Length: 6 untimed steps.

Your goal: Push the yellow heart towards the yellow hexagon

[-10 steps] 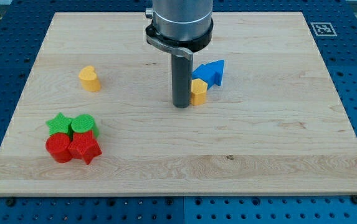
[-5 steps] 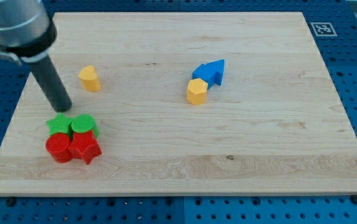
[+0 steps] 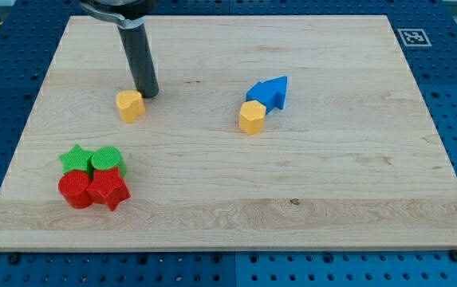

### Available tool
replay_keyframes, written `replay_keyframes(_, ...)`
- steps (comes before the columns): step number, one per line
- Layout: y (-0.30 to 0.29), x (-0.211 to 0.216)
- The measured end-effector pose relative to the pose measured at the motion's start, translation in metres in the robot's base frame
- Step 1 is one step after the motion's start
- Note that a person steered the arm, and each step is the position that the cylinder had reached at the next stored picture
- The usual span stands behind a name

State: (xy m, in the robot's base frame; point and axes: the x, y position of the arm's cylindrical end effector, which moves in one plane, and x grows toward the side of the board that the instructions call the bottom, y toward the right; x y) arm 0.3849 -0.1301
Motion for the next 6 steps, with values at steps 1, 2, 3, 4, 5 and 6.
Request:
replay_keyframes(1, -0.036, 0.0)
replay_keyframes(2, -0.072, 0.001)
replay_keyframes(3, -0.069, 0.009)
replay_keyframes(4, -0.05, 0.016)
replay_keyframes(5, -0.031, 0.025)
replay_keyframes(6, -0.018, 0.029)
